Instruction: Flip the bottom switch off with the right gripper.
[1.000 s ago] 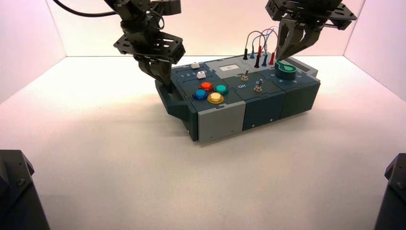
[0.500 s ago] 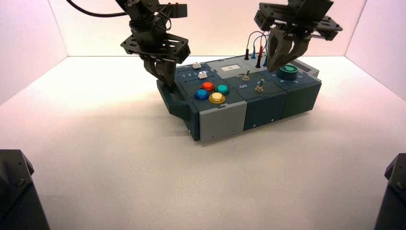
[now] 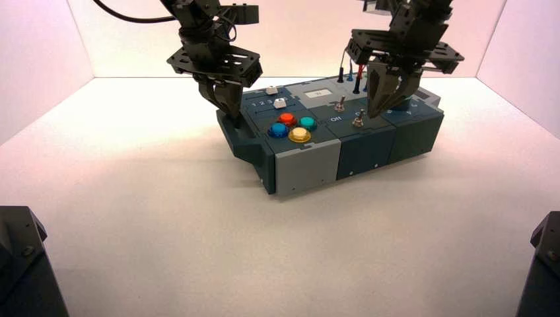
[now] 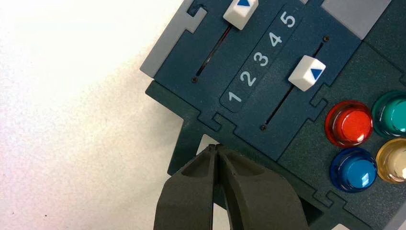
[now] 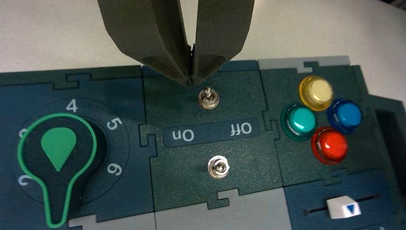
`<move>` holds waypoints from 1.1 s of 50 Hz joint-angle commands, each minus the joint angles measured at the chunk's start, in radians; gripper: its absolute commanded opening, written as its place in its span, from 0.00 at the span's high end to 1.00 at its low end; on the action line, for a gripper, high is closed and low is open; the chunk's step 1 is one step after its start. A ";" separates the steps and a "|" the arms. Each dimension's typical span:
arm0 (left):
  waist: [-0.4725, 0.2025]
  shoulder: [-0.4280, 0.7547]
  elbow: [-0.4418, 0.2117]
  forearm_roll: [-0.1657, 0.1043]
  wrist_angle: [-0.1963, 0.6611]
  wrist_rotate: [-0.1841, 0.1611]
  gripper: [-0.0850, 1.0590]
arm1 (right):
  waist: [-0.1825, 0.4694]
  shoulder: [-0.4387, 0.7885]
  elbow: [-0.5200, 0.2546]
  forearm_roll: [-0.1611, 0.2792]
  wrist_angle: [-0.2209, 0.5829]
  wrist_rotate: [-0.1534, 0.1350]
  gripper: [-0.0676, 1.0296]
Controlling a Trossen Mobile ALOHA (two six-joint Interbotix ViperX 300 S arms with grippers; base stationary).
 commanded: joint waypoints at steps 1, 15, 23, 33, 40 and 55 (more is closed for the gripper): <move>-0.003 0.008 -0.011 -0.002 -0.006 0.006 0.95 | 0.003 0.005 -0.031 0.000 -0.017 0.002 0.96; -0.003 0.008 -0.011 -0.002 -0.006 0.005 0.95 | 0.002 0.034 -0.058 -0.014 -0.023 -0.002 0.96; -0.003 0.008 -0.011 -0.002 -0.006 0.005 0.95 | 0.000 0.048 -0.069 -0.021 -0.023 0.000 0.96; -0.003 0.008 -0.012 -0.002 -0.005 0.006 0.95 | 0.002 0.057 -0.080 -0.017 -0.020 0.000 0.96; -0.003 0.011 -0.014 -0.002 -0.003 0.006 0.95 | 0.006 0.055 -0.087 -0.002 -0.015 0.000 0.96; 0.002 0.015 -0.018 -0.002 0.002 0.005 0.95 | 0.041 0.057 -0.086 0.025 -0.015 0.003 0.96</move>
